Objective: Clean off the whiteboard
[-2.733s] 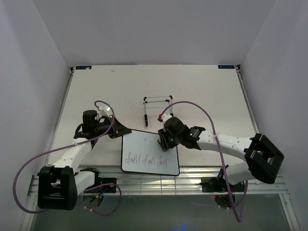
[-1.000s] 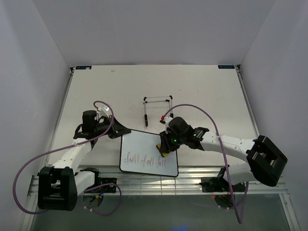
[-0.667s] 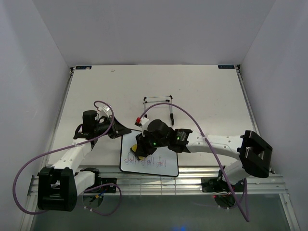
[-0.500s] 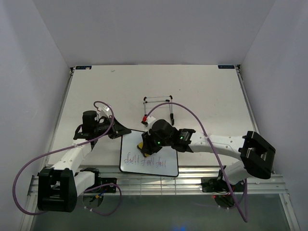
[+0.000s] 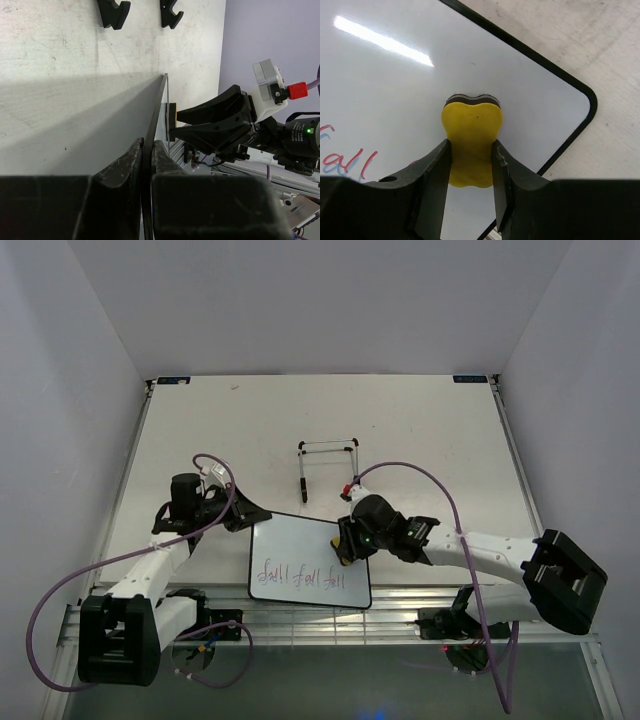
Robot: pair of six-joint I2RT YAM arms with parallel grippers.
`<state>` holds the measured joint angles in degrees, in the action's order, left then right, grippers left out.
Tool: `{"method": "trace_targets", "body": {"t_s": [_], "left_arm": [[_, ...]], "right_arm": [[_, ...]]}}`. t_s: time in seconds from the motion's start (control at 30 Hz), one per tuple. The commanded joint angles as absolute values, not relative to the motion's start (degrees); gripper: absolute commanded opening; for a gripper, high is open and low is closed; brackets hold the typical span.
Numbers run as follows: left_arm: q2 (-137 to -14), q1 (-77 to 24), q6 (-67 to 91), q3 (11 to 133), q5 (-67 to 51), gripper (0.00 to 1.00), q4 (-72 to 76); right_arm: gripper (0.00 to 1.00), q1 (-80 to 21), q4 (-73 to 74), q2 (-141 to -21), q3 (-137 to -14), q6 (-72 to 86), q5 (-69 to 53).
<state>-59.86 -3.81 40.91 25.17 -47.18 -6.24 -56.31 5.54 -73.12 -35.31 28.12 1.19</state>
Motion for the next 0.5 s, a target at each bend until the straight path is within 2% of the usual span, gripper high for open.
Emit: {"method": "trace_targets", "body": {"t_s": [0.0, 0.17, 0.47], "left_arm": [[-58.1, -3.96, 38.67, 24.26, -43.51, 0.0, -4.92], [-57.74, -4.04, 39.73, 23.47, -42.63, 0.0, -4.48], [-56.87, -3.96, 40.87, 22.59, -41.31, 0.0, -4.48]], "right_arm": [[0.32, -60.1, 3.78, -74.18, -37.34, 28.13, -2.55], [0.32, -65.82, 1.84, -78.74, -46.83, 27.07, -4.31], [0.32, -73.38, 9.05, -92.54, -67.14, 21.1, -2.29]]}}
